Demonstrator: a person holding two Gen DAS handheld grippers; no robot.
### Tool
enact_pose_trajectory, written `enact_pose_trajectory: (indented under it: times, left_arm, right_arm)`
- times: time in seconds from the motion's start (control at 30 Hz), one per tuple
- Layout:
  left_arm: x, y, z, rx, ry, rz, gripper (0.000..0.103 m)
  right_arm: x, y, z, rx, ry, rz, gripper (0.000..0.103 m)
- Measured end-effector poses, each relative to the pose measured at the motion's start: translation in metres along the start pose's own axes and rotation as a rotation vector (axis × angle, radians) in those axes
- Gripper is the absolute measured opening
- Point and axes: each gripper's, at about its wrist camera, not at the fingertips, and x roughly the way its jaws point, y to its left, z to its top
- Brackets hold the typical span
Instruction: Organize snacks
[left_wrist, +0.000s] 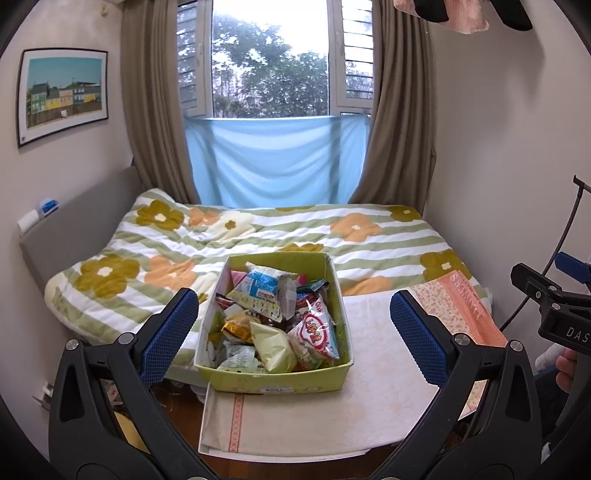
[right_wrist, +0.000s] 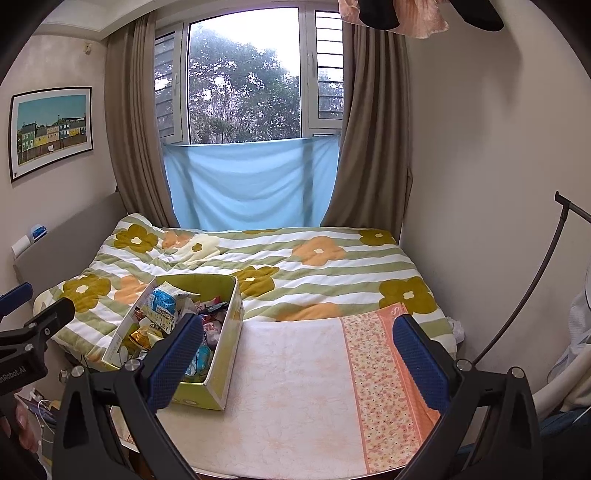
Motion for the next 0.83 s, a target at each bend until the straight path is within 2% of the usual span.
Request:
enact_pose_trajectory:
  times: [0.5, 0.7, 0.83]
  left_arm:
    - [0.001, 0.008, -0.0025, 0.009, -0.015, 0.028, 0.103]
    - [0.0056, 0.0077, -0.0067, 0.0, 0.004, -0.009, 0.103]
    - [0.0092, 0.0061, -0.0077, 0.0, 0.013, 0.001, 0.103]
  right_arm:
    - [0.0018, 0.0064, -0.0017, 0.015, 0.009, -0.013, 0.102]
    - [0.0031, 0.0044, -0.0018, 0.019, 0.018, -0.014, 0.102]
    - [0.0074, 0.0043, -0.0012, 0.019, 0.028, -0.016, 0.102]
